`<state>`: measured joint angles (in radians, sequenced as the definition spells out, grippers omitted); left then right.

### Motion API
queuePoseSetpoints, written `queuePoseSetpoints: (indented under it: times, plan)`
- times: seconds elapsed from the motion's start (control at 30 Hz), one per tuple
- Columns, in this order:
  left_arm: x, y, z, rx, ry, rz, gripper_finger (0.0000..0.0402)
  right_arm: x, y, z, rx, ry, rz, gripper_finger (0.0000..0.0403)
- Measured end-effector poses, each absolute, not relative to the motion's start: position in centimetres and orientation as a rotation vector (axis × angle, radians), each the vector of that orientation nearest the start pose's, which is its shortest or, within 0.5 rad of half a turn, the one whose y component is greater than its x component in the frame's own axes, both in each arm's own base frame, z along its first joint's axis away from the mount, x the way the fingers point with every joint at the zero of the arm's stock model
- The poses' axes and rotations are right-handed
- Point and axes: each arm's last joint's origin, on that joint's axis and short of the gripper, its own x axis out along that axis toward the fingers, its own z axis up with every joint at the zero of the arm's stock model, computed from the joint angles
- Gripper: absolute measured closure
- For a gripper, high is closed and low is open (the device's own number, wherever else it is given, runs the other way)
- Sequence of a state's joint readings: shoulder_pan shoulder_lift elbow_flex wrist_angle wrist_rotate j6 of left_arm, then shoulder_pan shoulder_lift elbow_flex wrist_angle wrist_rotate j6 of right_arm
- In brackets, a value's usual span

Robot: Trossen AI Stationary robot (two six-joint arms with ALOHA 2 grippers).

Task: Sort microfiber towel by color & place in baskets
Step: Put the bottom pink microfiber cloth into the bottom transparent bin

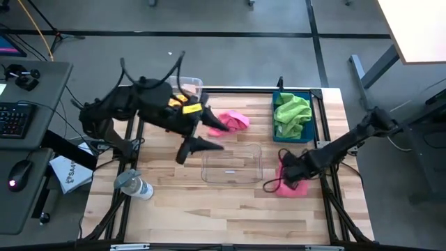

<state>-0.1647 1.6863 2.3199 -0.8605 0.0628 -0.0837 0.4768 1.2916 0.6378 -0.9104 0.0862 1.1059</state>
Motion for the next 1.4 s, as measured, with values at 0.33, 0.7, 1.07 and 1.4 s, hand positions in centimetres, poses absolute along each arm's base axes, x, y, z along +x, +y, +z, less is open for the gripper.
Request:
queuePoseSetpoints:
  times: [0.33,0.7,1.07,1.4]
  plan:
    - [26.3,-2.3,55.1,0.063,0.246,0.012,0.0168,14.5,5.6,29.3,0.607,0.730,-0.616,0.0399]
    - [31.0,-1.6,49.6,0.040,0.321,-0.029,0.0168,24.8,6.9,30.0,0.457,0.405,-0.401,0.0402]
    - [27.9,-0.9,46.5,-0.137,0.101,-0.020,0.0168,30.8,7.8,21.9,0.448,0.699,-0.284,0.0389]
    - [26.5,0.0,42.7,-0.218,0.119,0.185,0.0168,29.9,5.9,24.2,0.565,0.747,-0.075,0.0176]
